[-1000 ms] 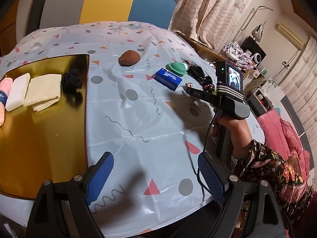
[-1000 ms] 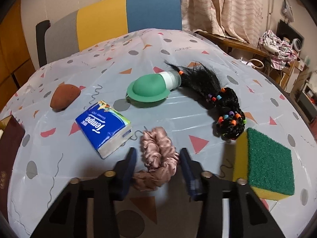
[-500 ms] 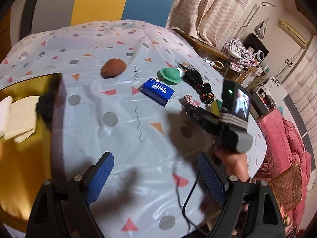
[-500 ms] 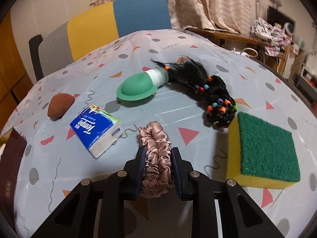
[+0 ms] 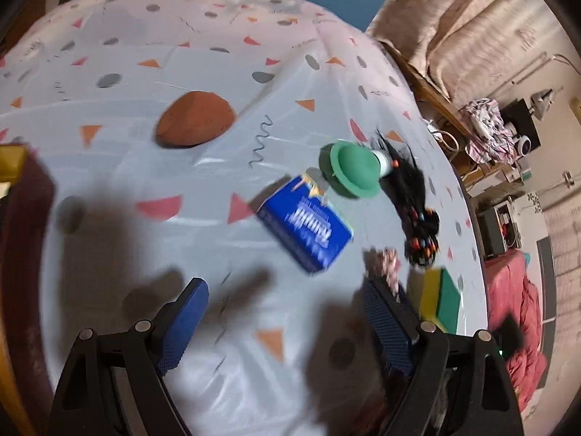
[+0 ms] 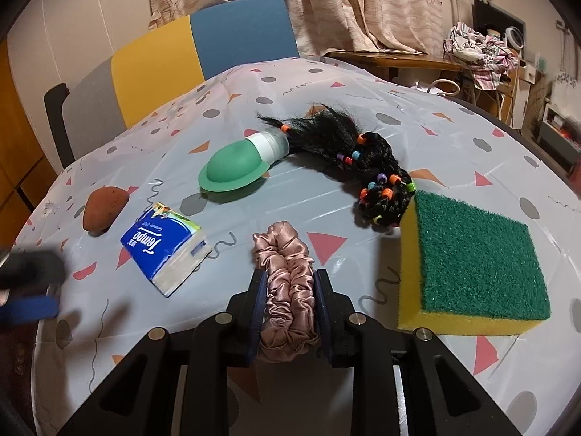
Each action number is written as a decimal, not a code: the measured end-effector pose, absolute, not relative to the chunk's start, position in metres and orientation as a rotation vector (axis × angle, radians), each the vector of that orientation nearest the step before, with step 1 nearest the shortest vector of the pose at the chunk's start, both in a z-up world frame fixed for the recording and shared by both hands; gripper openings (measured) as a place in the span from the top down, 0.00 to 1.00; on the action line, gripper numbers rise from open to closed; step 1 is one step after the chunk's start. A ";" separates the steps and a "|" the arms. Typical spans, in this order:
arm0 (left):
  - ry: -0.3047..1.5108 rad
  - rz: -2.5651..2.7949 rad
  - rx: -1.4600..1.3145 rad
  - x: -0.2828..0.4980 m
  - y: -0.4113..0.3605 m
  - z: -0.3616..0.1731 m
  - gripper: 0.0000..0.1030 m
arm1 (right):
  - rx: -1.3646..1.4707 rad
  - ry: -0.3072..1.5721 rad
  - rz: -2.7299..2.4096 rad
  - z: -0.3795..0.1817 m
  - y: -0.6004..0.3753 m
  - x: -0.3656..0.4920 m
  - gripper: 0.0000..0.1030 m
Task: Organize soft objects
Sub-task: 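Grasp the blue Tempo tissue pack with the left tool, then carry the Tempo tissue pack with the left tool into the gold tray and release, then carry the pink scrunchie with the right tool into the tray beside the tissues and release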
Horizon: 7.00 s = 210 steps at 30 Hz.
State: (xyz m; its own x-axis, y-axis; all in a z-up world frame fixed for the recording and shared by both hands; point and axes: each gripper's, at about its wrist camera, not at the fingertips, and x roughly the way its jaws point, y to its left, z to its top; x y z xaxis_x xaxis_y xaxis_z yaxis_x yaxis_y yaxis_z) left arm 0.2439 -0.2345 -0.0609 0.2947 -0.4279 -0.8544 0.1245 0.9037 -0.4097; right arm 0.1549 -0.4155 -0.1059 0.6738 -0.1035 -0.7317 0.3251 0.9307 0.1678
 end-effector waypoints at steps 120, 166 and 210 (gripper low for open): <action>0.990 -0.139 -0.240 0.132 0.058 -0.043 0.48 | 0.162 0.829 -0.305 -0.106 -0.398 0.161 0.74; 0.847 -0.163 -0.342 0.083 0.074 -0.035 0.36 | 0.192 0.740 0.249 -0.020 -0.219 0.096 0.74; 0.820 0.012 -0.495 0.071 0.140 -0.040 0.36 | 0.177 0.887 0.490 -0.027 -0.041 0.132 0.45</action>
State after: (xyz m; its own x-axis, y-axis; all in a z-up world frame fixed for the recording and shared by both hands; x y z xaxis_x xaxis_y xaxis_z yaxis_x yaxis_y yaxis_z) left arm 0.0713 0.1398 -0.0400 0.6887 -0.1780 -0.7029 -0.1981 0.8863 -0.4186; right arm 0.1325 -0.0410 -0.0273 0.5303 0.4800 -0.6989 -0.3359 0.8758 0.3466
